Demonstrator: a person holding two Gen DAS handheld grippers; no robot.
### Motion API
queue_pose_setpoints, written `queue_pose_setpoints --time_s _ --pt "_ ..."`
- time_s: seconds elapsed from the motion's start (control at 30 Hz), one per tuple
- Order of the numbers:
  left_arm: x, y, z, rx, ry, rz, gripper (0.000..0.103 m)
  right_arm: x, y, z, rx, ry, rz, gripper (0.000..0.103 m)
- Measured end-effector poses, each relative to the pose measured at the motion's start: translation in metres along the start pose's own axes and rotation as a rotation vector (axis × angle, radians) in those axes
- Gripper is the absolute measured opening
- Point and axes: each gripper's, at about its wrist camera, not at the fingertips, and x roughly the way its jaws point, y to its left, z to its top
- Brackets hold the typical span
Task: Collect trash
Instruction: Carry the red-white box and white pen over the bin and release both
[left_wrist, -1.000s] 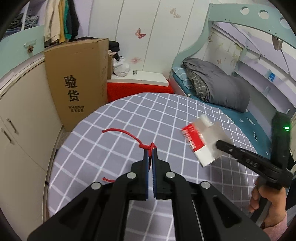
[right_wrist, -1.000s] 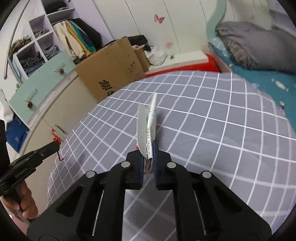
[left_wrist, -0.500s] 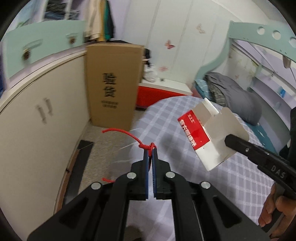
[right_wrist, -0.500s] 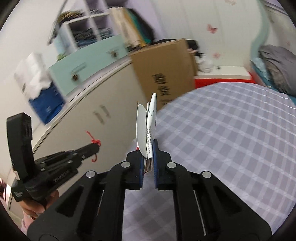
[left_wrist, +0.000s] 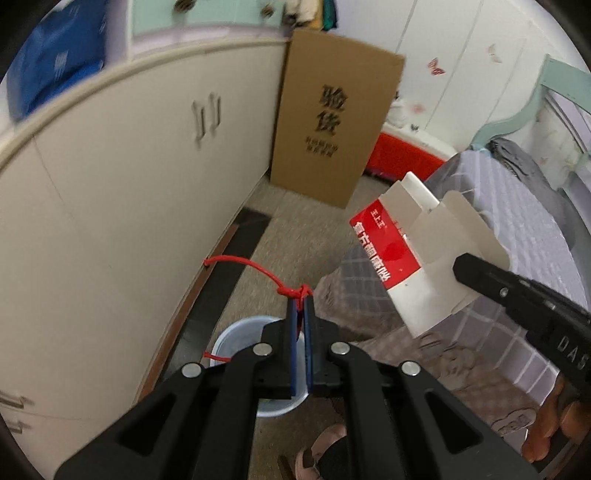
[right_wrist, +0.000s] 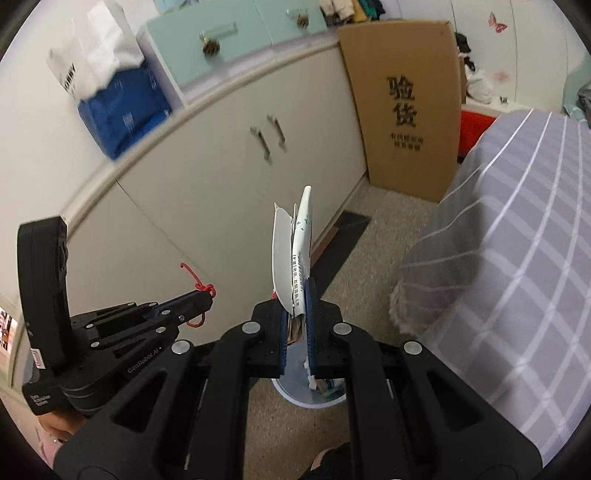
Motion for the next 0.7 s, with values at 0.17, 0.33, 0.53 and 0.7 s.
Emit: queue_pose_setpoints --time_s 0.17,0.33,0.53,0.7 --pt "0.024 0.024 0.0 -0.057 0.046 0.001 0.013 0.02 0.004 -0.008 -0.009 0.032 -0.055 0.008" --pt "0.044 0.042 -0.004 -0.13 0.088 0.032 0.057 0.03 0.004 -0.014 -0.011 0.061 -0.061 0.008" --pt "0.046 0.048 -0.01 -0.139 0.096 0.074 0.06 0.041 0.011 -0.021 -0.015 0.092 -0.045 0.008" --pt "0.04 0.051 -0.014 -0.124 0.075 0.13 0.064 0.048 0.019 -0.025 -0.025 0.108 -0.036 0.008"
